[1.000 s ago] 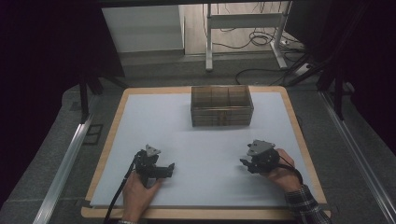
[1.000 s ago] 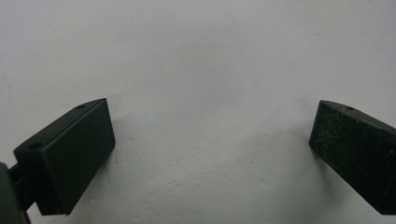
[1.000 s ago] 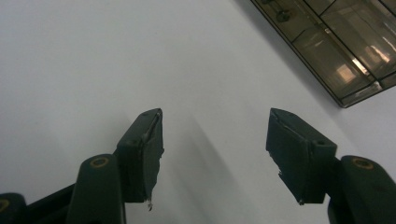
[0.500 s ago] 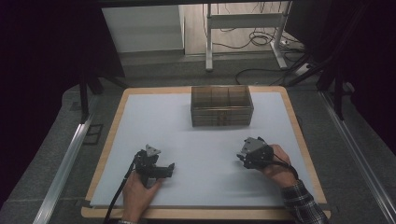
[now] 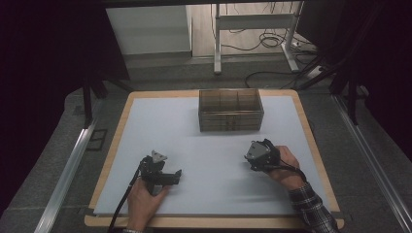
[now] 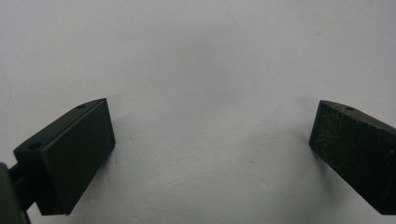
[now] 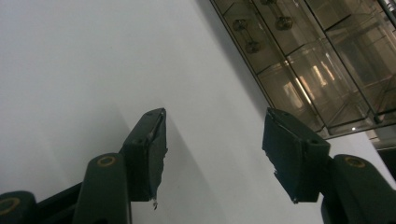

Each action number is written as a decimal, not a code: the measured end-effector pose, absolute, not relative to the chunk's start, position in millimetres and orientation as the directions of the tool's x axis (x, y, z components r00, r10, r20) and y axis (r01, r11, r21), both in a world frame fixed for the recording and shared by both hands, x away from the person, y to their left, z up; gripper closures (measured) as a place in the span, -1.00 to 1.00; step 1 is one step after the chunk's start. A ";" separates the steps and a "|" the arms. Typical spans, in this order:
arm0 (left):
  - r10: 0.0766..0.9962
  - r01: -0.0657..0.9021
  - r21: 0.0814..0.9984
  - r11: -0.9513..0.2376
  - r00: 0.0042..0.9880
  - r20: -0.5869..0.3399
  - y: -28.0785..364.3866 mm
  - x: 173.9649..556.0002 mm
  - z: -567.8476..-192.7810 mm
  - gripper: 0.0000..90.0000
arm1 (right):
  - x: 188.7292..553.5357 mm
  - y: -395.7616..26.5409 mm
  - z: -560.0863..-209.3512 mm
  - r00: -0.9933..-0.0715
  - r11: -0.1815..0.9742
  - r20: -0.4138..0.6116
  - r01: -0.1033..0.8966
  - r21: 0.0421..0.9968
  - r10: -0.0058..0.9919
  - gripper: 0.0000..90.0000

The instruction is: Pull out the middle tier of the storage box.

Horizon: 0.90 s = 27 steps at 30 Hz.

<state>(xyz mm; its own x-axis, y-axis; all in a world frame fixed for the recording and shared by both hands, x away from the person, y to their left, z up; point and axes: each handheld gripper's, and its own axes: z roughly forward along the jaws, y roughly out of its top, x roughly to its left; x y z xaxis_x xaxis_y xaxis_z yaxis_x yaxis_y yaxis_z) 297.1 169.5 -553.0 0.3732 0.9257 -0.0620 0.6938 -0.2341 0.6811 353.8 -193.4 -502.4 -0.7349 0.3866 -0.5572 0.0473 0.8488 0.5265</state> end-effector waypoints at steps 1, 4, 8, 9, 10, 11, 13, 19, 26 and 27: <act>0.926 0.694 0.681 -0.234 0.373 -0.062 169.6 297.1 -553.0 -1.00 | 354.1 -192.1 -503.0 -0.729 0.853 -0.569 0.039 0.520 0.380 -0.11; 0.926 0.694 0.681 -0.234 0.373 -0.062 169.5 297.1 -553.0 -1.00 | 354.9 -187.7 -505.2 -0.722 0.865 -0.588 0.029 0.502 0.366 -0.11; 0.926 0.694 0.681 -0.235 0.374 -0.062 169.6 297.1 -553.0 -1.00 | 356.8 -180.6 -509.5 -0.694 0.887 -0.638 -0.001 0.462 0.332 -0.11; 0.926 0.694 0.681 -0.234 0.374 -0.062 169.6 297.1 -553.0 -1.00 | 357.2 -179.5 -510.0 -0.688 0.890 -0.648 -0.005 0.456 0.328 -0.10; 0.926 0.694 0.681 -0.234 0.374 -0.062 169.6 297.1 -553.0 -1.00 | 358.5 -177.6 -510.9 -0.682 0.895 -0.657 -0.008 0.447 0.322 -0.10; 0.926 0.694 0.681 -0.234 0.374 -0.062 169.6 297.1 -553.0 -1.00 | 358.9 -177.0 -511.1 -0.680 0.897 -0.660 -0.009 0.442 0.319 -0.10; 0.926 0.694 0.681 -0.234 0.373 -0.062 169.6 297.1 -553.0 -1.00 | 360.3 -175.0 -512.0 -0.669 0.902 -0.675 -0.015 0.431 0.311 -0.10; 0.926 0.694 0.681 -0.234 0.373 -0.062 169.6 297.1 -553.0 -1.00 | 363.0 -170.7 -513.2 -0.637 0.915 -0.714 -0.034 0.401 0.290 -0.10; 0.926 0.694 0.681 -0.234 0.373 -0.062 169.5 297.1 -553.0 -1.00 | 366.2 -165.6 -515.5 -0.600 0.931 -0.754 -0.041 0.363 0.267 -0.06; 0.926 0.694 0.681 -0.234 0.373 -0.062 169.6 297.1 -553.0 -1.00 | 367.6 -163.7 -516.1 -0.588 0.938 -0.770 -0.051 0.344 0.250 -0.05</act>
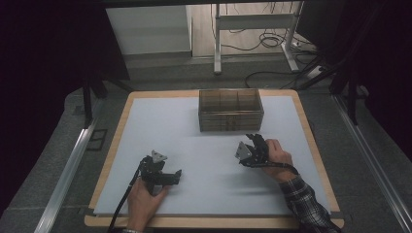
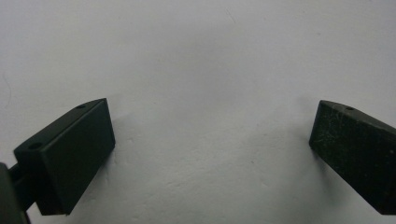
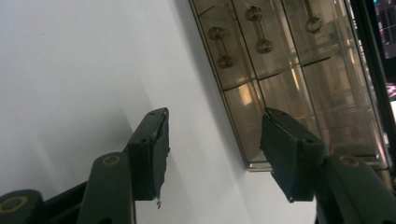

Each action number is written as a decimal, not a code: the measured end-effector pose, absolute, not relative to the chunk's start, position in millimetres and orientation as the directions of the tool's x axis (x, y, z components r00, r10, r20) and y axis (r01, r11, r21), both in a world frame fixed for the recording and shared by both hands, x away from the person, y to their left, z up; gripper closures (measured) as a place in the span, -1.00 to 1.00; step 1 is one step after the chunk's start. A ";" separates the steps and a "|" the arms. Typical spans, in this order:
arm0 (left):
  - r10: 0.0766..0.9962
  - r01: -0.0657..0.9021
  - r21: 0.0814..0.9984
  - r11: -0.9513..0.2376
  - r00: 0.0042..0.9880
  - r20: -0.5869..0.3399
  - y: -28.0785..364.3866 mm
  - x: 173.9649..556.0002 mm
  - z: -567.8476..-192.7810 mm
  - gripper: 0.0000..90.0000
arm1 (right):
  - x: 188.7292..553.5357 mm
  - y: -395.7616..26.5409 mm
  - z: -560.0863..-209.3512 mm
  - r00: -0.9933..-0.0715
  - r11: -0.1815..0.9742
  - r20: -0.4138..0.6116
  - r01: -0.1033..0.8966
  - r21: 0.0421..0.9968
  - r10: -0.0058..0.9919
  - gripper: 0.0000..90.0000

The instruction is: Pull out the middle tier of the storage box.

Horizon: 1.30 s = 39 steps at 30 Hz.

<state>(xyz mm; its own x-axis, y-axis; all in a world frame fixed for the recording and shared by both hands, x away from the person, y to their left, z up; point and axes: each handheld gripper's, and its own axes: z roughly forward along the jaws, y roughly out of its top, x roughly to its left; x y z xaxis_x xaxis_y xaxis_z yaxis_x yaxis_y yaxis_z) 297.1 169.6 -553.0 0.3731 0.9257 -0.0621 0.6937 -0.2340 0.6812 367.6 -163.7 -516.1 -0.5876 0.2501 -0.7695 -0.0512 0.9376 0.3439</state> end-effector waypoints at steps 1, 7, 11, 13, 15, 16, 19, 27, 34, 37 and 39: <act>0.926 0.694 0.681 -0.234 0.373 -0.062 169.6 297.1 -553.0 -1.00 | 367.6 -163.7 -516.1 -0.588 0.938 -0.770 -0.051 0.344 0.250 -0.05; 0.926 0.694 0.681 -0.234 0.373 -0.062 169.6 297.1 -553.0 -1.00 | 371.6 -157.7 -517.8 -0.548 0.951 -0.808 -0.071 0.300 0.214 -0.01; 0.926 0.694 0.681 -0.233 0.373 -0.063 169.5 297.1 -553.0 -1.00 | 373.7 -154.8 -519.0 -0.527 0.959 -0.828 -0.082 0.272 0.189 0.02; 0.926 0.694 0.681 -0.233 0.373 -0.063 169.5 297.1 -553.0 -1.00 | 374.9 -153.3 -519.7 -0.513 0.963 -0.840 -0.087 0.254 0.176 0.03; 0.926 0.694 0.681 -0.233 0.373 -0.063 169.5 297.1 -553.0 -1.00 | 376.4 -152.1 -519.8 -0.501 0.967 -0.850 -0.090 0.239 0.163 0.05; 0.926 0.694 0.682 -0.233 0.373 -0.063 169.5 297.1 -553.0 -1.00 | 377.9 -150.9 -520.4 -0.490 0.969 -0.858 -0.091 0.229 0.156 0.06; 0.926 0.694 0.682 -0.233 0.373 -0.063 169.5 297.1 -553.0 -1.00 | 379.0 -149.7 -520.8 -0.483 0.972 -0.863 -0.091 0.218 0.149 0.08; 0.926 0.694 0.681 -0.233 0.373 -0.063 169.5 297.1 -553.0 -1.00 | 384.2 -144.0 -523.3 -0.433 0.982 -0.895 -0.089 0.165 0.111 0.15; 0.925 0.694 0.679 -0.239 0.376 -0.059 169.9 297.0 -552.8 -1.00 | 390.3 -135.8 -524.2 -0.384 0.989 -0.921 -0.100 0.113 0.066 0.19; 0.925 0.695 0.679 -0.239 0.376 -0.060 169.9 297.0 -552.8 -1.00 | 392.4 -133.7 -524.4 -0.370 0.990 -0.927 -0.103 0.102 0.057 0.23; 0.925 0.694 0.679 -0.238 0.376 -0.060 169.9 297.0 -552.8 -1.00 | 394.1 -131.7 -524.8 -0.356 0.991 -0.933 -0.103 0.088 0.046 0.25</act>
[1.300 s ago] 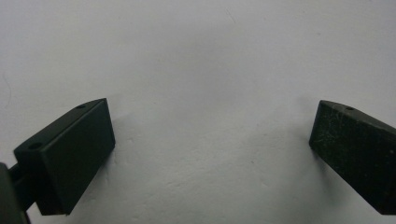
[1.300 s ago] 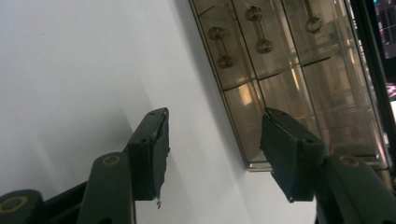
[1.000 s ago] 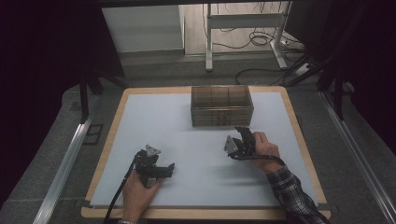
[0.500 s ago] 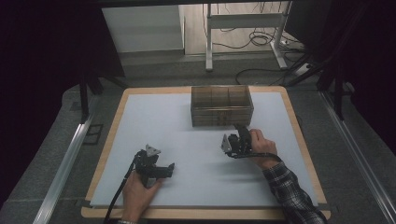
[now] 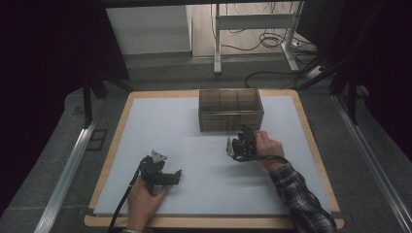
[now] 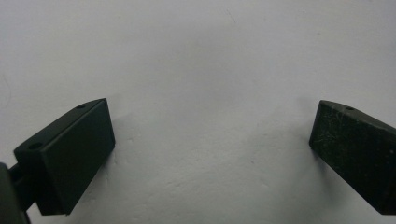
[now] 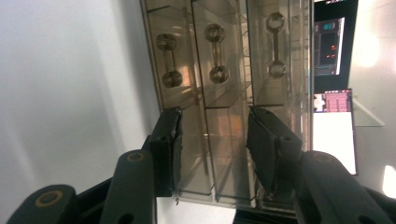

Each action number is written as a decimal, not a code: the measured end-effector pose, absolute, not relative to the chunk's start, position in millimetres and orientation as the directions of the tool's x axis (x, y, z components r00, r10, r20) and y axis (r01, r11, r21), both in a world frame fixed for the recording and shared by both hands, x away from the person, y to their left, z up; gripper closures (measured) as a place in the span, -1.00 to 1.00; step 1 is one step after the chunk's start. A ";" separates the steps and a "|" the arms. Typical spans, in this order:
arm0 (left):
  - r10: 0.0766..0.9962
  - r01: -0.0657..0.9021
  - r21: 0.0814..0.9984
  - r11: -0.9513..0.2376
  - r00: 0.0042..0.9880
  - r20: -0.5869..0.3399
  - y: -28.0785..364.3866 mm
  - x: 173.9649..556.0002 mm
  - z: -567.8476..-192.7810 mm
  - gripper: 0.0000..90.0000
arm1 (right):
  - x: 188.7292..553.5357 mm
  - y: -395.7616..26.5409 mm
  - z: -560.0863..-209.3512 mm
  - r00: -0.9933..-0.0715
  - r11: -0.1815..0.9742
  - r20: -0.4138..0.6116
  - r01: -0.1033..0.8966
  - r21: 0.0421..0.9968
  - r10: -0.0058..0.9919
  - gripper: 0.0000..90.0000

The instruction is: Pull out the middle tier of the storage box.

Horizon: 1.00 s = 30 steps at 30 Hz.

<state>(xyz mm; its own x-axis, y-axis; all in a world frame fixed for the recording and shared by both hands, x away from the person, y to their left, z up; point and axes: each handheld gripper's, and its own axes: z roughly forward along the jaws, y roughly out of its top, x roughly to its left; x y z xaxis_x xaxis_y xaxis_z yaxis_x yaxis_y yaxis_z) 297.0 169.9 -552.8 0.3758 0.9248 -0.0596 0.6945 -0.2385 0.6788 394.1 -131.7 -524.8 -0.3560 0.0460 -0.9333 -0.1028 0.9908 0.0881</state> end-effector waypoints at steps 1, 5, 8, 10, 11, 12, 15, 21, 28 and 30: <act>0.925 0.694 0.679 -0.239 0.376 -0.059 169.9 297.0 -552.8 -1.00 | 396.5 -131.1 -525.8 -0.361 0.989 -0.931 -0.117 0.094 0.046 0.26; 0.925 0.695 0.679 -0.238 0.376 -0.060 169.9 297.0 -552.8 -1.00 | 399.5 -126.6 -528.5 -0.348 0.992 -0.937 -0.114 0.061 0.018 0.33; 0.925 0.694 0.679 -0.239 0.376 -0.059 170.0 297.0 -552.8 -1.00 | 403.1 -124.0 -531.3 -0.338 0.993 -0.941 -0.113 0.042 0.002 0.38; 0.925 0.694 0.679 -0.239 0.376 -0.059 170.0 297.0 -552.8 -1.00 | 405.1 -122.4 -532.8 -0.326 0.993 -0.945 -0.110 0.030 -0.008 0.41; 0.925 0.694 0.679 -0.239 0.376 -0.060 170.0 297.0 -552.8 -1.00 | 406.0 -121.9 -533.6 -0.321 0.993 -0.947 -0.115 0.030 -0.008 0.43; 0.925 0.694 0.679 -0.239 0.376 -0.060 170.0 297.0 -552.8 -1.00 | 407.0 -121.0 -534.8 -0.319 0.993 -0.948 -0.117 0.034 -0.005 0.46; 0.925 0.694 0.679 -0.239 0.376 -0.060 170.0 297.0 -552.8 -1.00 | 408.8 -118.1 -535.6 -0.299 0.992 -0.954 -0.126 0.030 -0.009 0.53; 0.925 0.694 0.679 -0.238 0.376 -0.060 170.0 297.0 -552.8 -1.00 | 414.5 -113.1 -536.8 -0.290 0.993 -0.957 -0.114 0.016 -0.018 0.63; 0.925 0.694 0.679 -0.238 0.376 -0.060 170.0 297.0 -552.8 -1.00 | 422.5 -112.1 -540.1 -0.335 0.987 -0.942 -0.156 0.036 -0.018 0.71; 0.925 0.694 0.679 -0.239 0.376 -0.060 170.0 297.0 -552.8 -1.00 | 420.0 -110.2 -540.6 -0.282 0.991 -0.959 -0.133 0.006 -0.032 0.73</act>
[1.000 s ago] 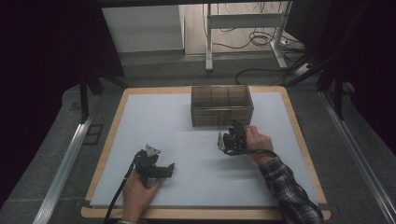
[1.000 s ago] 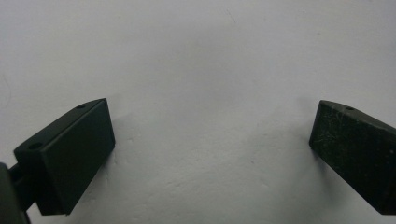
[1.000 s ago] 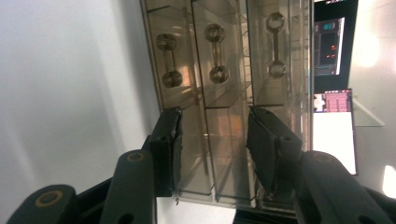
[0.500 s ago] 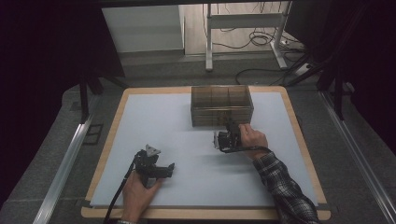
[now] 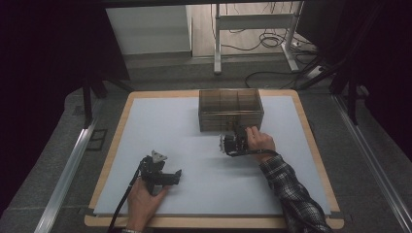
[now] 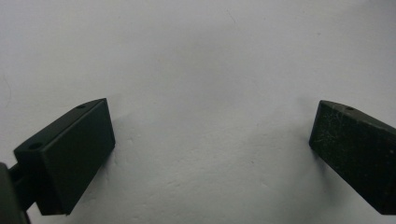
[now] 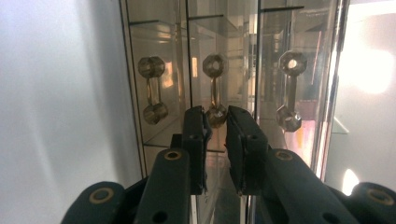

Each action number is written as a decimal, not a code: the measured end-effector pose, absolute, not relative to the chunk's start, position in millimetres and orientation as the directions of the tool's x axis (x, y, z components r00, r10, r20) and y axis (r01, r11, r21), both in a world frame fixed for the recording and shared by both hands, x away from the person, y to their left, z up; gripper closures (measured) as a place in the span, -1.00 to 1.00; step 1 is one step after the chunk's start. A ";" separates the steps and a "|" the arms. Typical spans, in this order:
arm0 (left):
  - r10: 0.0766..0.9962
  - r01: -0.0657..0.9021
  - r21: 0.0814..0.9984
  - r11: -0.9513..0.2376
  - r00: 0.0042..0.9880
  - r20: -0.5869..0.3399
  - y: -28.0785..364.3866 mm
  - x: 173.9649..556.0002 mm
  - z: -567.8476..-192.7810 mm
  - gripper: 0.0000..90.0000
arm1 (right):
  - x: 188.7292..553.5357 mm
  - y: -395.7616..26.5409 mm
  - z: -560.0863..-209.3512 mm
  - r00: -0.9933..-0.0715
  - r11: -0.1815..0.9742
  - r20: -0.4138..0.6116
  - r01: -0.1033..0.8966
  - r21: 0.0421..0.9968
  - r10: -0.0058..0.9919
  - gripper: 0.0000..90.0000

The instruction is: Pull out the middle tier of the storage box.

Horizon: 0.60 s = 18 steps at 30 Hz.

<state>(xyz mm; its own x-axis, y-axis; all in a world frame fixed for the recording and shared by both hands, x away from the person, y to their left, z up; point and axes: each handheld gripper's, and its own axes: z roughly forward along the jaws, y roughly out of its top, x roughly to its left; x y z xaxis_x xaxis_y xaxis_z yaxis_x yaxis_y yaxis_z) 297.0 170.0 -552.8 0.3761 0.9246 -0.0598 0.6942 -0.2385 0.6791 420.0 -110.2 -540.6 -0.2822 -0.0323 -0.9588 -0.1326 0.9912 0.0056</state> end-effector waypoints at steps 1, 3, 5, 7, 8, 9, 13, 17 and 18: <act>0.925 0.694 0.679 -0.238 0.376 -0.060 170.0 297.0 -552.8 -1.00 | 419.5 -109.6 -540.9 -0.272 0.991 -0.961 -0.131 -0.001 -0.037 0.74; 0.925 0.694 0.679 -0.238 0.376 -0.060 170.0 297.0 -552.8 -1.00 | 419.4 -108.5 -541.8 -0.268 0.991 -0.962 -0.130 -0.010 -0.045 0.76; 0.925 0.694 0.679 -0.238 0.376 -0.060 170.0 297.0 -552.8 -1.00 | 419.0 -108.3 -542.3 -0.262 0.991 -0.964 -0.132 -0.014 -0.048 0.77; 0.925 0.694 0.679 -0.238 0.376 -0.060 170.0 297.0 -552.8 -1.00 | 418.0 -108.8 -542.4 -0.258 0.991 -0.966 -0.132 0.000 -0.034 0.77; 0.925 0.694 0.679 -0.239 0.376 -0.059 170.0 297.0 -552.8 -1.00 | 417.9 -109.1 -541.4 -0.269 0.991 -0.962 -0.134 -0.001 -0.037 0.77; 0.925 0.694 0.679 -0.238 0.376 -0.060 170.0 297.0 -552.8 -1.00 | 417.0 -109.6 -542.3 -0.260 0.990 -0.965 -0.138 0.010 -0.027 0.77; 0.925 0.694 0.679 -0.239 0.376 -0.059 170.0 297.0 -552.8 -1.00 | 413.7 -109.6 -540.5 -0.272 0.991 -0.962 -0.137 0.006 -0.032 0.77; 0.925 0.694 0.679 -0.239 0.376 -0.060 170.0 297.0 -552.8 -1.00 | 411.0 -111.4 -540.7 -0.272 0.989 -0.962 -0.150 0.019 -0.022 0.77; 0.925 0.694 0.679 -0.239 0.376 -0.059 170.0 297.0 -552.8 -1.00 | 409.3 -111.6 -540.0 -0.276 0.989 -0.961 -0.145 0.014 -0.027 0.77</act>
<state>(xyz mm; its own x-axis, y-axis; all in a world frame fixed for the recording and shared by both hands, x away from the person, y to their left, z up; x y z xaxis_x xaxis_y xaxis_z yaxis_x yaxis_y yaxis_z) 297.0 170.0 -552.8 0.3763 0.9246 -0.0592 0.6941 -0.2390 0.6791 409.3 -111.6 -540.0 -0.2758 -0.0271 -0.9608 -0.1445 0.9894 0.0136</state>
